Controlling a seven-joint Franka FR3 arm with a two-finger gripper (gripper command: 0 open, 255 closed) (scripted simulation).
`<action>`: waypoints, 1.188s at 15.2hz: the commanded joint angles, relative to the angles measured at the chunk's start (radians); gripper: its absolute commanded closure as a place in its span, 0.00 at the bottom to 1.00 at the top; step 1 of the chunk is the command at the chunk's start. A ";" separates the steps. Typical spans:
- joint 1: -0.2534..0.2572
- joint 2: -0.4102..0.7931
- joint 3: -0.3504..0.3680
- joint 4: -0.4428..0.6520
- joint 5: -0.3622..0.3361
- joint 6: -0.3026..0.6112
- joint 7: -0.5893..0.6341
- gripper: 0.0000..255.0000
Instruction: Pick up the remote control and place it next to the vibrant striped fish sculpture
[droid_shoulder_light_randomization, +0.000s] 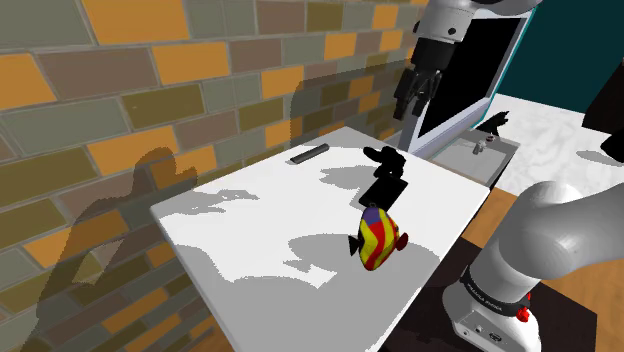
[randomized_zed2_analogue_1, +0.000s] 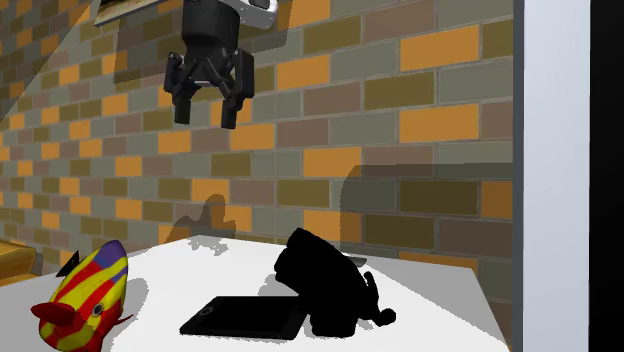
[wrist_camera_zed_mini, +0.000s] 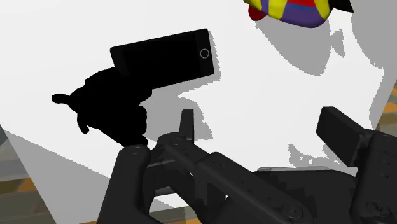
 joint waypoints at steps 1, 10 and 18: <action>0.000 0.000 0.000 0.000 0.000 0.000 0.000 0.00; 0.077 0.239 -0.155 0.004 -0.104 0.226 -0.446 0.00; 0.151 0.528 -0.255 0.119 -0.105 0.404 -0.829 0.00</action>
